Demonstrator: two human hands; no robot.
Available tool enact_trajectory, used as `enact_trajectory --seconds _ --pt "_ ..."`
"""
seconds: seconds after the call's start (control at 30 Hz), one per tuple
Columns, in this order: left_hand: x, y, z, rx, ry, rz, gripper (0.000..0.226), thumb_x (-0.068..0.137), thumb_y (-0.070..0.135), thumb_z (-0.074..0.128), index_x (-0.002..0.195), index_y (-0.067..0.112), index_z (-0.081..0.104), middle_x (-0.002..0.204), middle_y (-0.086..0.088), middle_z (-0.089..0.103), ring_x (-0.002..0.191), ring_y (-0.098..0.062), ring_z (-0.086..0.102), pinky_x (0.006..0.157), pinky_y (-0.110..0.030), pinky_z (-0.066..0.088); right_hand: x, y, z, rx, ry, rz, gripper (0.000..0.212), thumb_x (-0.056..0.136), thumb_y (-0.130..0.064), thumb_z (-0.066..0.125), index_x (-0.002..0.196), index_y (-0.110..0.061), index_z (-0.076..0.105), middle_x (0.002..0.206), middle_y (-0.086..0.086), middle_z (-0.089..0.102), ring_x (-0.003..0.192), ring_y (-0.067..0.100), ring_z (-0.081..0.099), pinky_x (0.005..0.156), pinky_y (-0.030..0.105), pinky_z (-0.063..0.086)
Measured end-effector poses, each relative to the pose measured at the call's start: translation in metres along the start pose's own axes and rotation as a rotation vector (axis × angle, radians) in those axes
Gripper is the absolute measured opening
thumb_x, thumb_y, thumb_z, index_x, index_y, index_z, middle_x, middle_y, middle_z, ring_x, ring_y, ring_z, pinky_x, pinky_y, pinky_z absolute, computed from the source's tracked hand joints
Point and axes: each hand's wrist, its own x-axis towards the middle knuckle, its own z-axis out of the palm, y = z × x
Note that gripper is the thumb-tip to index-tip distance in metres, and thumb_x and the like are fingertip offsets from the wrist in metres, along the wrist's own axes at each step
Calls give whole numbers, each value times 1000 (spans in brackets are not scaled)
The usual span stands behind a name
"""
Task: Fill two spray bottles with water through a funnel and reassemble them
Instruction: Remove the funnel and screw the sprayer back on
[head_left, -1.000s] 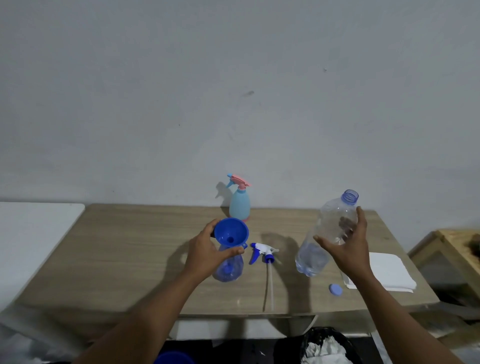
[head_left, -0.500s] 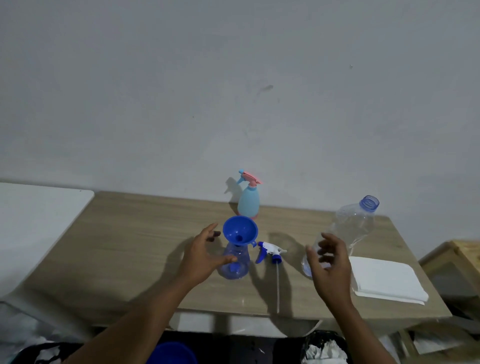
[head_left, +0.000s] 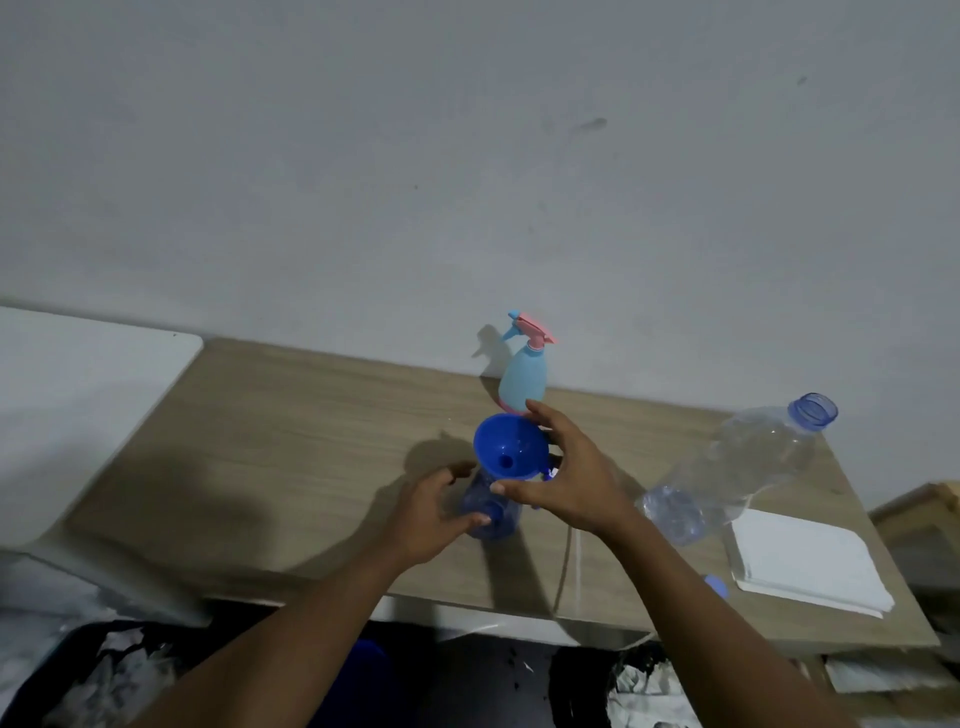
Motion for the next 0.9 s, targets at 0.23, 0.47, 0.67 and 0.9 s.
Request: enact_trajectory --seconds 0.23,0.47,0.67,0.9 --pt "7 -6 3 11 -1 21 51 76 27 82 124 30 63 118 15 66 110 1 61 98 -30 52 2 7 12 42 111 -64 91 66 -31 93 142 -32 43 134 -17 54 120 4 57 93 26 57" --pt "10 -8 8 -5 51 43 55 71 26 88 119 30 63 109 21 65 104 -2 62 90 -10 43 1 -2 -11 294 473 7 94 67 -13 92 143 -33 39 125 -3 58 109 3 64 83 26 59" --pt "10 -13 8 25 75 56 58 71 34 86 123 19 64 108 23 63 98 13 57 87 -8 43 -26 46 -22 219 433 257 84 59 -24 97 123 -25 44 117 5 61 102 17 66 78 24 57" --pt "2 -13 -2 27 123 37 63 69 44 84 123 20 64 111 14 67 96 8 59 81 1 38 -35 77 12 -213 53 331 80 44 -44 99 110 -26 58 103 -10 62 93 11 62 76 22 55"
